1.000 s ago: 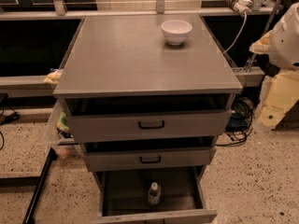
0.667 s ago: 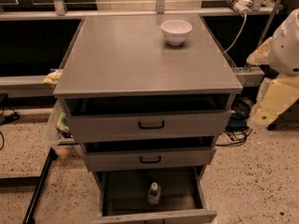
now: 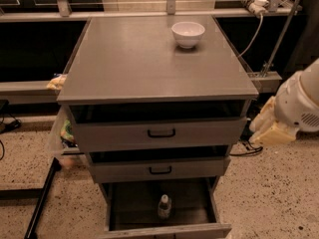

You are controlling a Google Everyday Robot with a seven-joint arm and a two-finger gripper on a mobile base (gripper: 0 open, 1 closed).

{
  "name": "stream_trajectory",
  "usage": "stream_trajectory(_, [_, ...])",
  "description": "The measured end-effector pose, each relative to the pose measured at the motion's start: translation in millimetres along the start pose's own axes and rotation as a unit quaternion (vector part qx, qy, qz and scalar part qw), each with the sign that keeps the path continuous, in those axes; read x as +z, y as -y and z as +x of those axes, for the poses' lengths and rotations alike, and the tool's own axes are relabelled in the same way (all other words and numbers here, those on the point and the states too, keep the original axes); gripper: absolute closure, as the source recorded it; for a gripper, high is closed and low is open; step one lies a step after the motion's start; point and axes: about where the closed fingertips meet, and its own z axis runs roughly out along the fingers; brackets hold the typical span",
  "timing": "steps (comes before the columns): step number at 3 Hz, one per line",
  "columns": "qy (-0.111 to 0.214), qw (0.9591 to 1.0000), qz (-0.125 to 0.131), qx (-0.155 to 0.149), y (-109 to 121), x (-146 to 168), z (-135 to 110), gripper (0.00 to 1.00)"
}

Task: Pick blue plastic bottle from bottom drawer and place on counter

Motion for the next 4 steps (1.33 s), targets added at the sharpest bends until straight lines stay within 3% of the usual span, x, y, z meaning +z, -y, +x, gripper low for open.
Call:
stream_trajectory(1, [0.000, 1.0000, -0.001, 0.002, -1.2, 5.7, 2.6, 0.89])
stream_trajectory(2, [-0.004, 1.0000, 0.008, -0.002, -2.2, 9.3, 4.5, 1.00])
stream_trajectory(3, [-0.019, 0.9996, 0.013, -0.017, -14.2, 51.9, 34.2, 1.00])
stream_trajectory(4, [-0.020, 0.9997, 0.006, -0.014, -32.2, 125.9, 73.9, 1.00])
